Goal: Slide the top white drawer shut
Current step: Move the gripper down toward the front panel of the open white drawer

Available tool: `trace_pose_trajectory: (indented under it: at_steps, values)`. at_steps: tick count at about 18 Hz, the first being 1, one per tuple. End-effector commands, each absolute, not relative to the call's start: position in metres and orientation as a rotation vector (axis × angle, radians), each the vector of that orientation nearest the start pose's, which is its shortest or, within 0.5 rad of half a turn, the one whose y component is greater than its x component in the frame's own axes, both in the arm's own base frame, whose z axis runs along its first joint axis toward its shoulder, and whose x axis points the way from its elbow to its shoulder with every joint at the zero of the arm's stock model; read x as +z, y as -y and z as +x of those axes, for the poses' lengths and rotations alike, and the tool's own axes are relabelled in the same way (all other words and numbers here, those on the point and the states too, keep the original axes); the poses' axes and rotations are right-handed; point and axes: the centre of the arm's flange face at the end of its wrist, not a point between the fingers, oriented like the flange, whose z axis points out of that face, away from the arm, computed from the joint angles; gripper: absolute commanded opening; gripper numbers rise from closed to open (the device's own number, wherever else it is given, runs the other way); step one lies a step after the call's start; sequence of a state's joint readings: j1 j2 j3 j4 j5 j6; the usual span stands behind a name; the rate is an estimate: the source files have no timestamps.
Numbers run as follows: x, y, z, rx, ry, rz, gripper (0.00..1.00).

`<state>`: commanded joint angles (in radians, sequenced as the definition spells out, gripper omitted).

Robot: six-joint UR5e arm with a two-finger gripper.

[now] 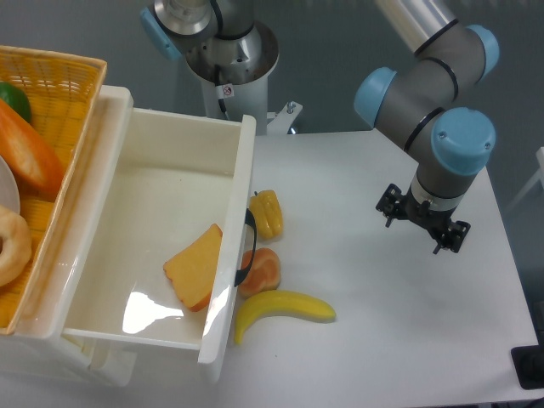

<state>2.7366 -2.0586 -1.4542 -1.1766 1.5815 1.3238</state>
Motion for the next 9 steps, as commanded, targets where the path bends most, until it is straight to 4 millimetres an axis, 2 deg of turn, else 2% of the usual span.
trace_pose_trajectory:
  at_steps: [5,9]
  values:
    - [0.299,-0.384,-0.557,0.02,-0.234,-3.103,1.0]
    - [0.291,-0.372,-0.528,0.031,-0.217,-3.088,1.0]
